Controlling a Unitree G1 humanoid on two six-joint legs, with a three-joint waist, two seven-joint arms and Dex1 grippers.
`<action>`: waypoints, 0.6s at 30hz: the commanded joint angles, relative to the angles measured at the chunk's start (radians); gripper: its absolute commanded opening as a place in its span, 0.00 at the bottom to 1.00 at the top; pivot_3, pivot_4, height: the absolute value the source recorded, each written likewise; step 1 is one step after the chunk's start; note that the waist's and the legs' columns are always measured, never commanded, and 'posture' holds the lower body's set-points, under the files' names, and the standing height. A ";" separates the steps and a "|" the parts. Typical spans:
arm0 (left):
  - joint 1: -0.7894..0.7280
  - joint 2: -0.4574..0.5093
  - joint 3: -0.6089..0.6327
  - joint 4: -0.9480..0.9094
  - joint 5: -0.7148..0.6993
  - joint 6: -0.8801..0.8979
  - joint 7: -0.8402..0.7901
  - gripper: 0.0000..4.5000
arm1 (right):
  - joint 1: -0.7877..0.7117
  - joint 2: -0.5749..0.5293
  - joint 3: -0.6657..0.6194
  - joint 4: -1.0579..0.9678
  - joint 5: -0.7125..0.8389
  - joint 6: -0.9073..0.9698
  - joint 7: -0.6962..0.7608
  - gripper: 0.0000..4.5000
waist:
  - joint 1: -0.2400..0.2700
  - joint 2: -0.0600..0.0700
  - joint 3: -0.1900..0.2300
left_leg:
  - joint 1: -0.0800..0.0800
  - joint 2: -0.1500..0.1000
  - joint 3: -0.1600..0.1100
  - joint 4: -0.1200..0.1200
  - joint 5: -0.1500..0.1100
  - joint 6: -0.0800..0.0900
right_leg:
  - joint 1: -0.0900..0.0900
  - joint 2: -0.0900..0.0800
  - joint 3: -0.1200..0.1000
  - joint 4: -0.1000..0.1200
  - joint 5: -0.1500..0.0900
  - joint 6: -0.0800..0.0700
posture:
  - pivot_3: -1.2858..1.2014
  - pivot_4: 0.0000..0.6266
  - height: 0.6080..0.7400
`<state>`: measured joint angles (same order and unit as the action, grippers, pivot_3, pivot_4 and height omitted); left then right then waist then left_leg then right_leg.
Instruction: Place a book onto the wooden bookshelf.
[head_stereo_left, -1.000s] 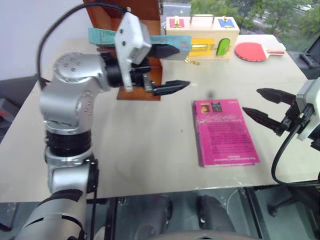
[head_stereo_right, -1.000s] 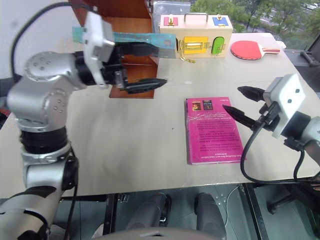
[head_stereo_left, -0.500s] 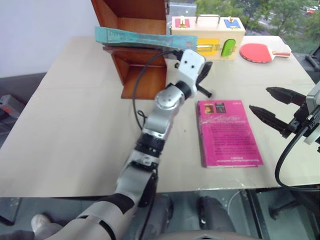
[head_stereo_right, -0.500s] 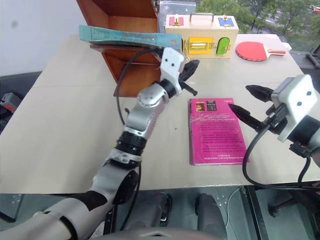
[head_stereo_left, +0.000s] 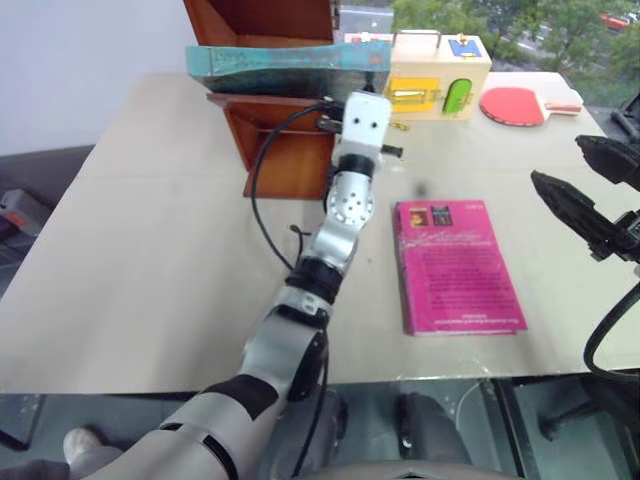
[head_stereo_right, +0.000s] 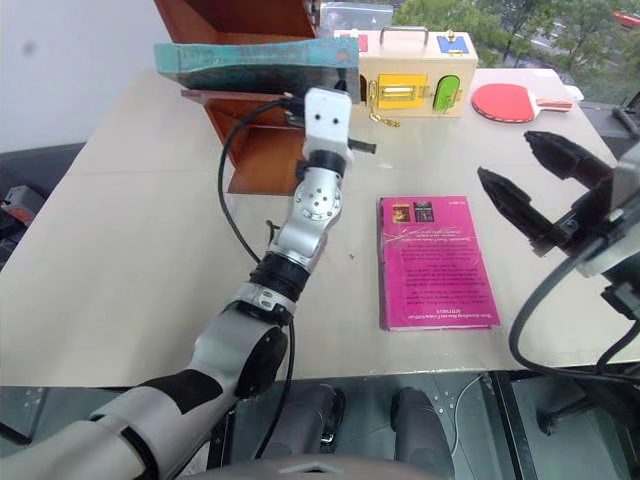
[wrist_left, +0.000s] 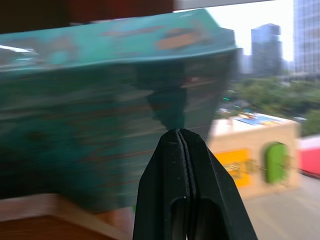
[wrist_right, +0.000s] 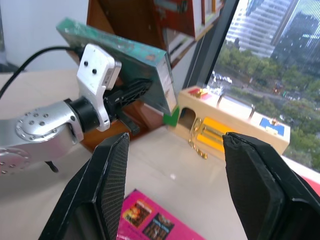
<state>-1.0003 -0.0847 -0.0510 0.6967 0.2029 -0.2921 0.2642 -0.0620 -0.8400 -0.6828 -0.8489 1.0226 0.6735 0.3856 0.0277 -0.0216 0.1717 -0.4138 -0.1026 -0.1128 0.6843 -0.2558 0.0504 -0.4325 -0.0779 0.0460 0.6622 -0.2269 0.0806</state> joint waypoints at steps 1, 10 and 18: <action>0.045 -0.016 -0.037 -0.064 -0.082 -0.021 -0.183 0.00 | 0.014 -0.009 -0.036 -0.023 0.022 -0.026 -0.014 0.68 | 0.001 0.000 0.000 | 0.000 0.000 0.000 0.000 0.000 0.000 | 0.000 0.000 0.000 0.000 0.000 0.000 | 0.52 0.24 1.00; 0.265 0.124 -0.124 -0.239 -0.267 -0.024 -0.747 0.00 | 0.118 -0.061 0.040 0.045 -0.107 0.012 0.013 0.68 | -0.012 0.001 -0.001 | 0.001 0.000 0.001 0.000 0.000 0.001 | 0.000 0.002 0.000 0.000 0.000 0.000 | 0.52 0.24 1.00; 0.397 0.346 -0.024 -0.379 -0.490 0.239 -1.059 0.62 | 0.346 -0.044 0.063 0.117 -0.300 -0.040 0.157 1.00 | -0.014 0.009 -0.006 | 0.003 0.001 0.002 0.000 0.000 0.001 | 0.001 0.004 0.002 0.001 0.000 0.000 | 0.52 0.24 1.00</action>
<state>-0.6549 0.1712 -0.1399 0.4471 -0.1832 -0.1766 -0.7034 0.1768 -0.9210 -0.5539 -0.7270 0.7611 0.6752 0.4676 0.0139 -0.0131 0.1654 -0.4111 -0.1018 -0.1106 0.6841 -0.2563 0.0514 -0.4312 -0.0739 0.0484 0.6626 -0.2268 0.0806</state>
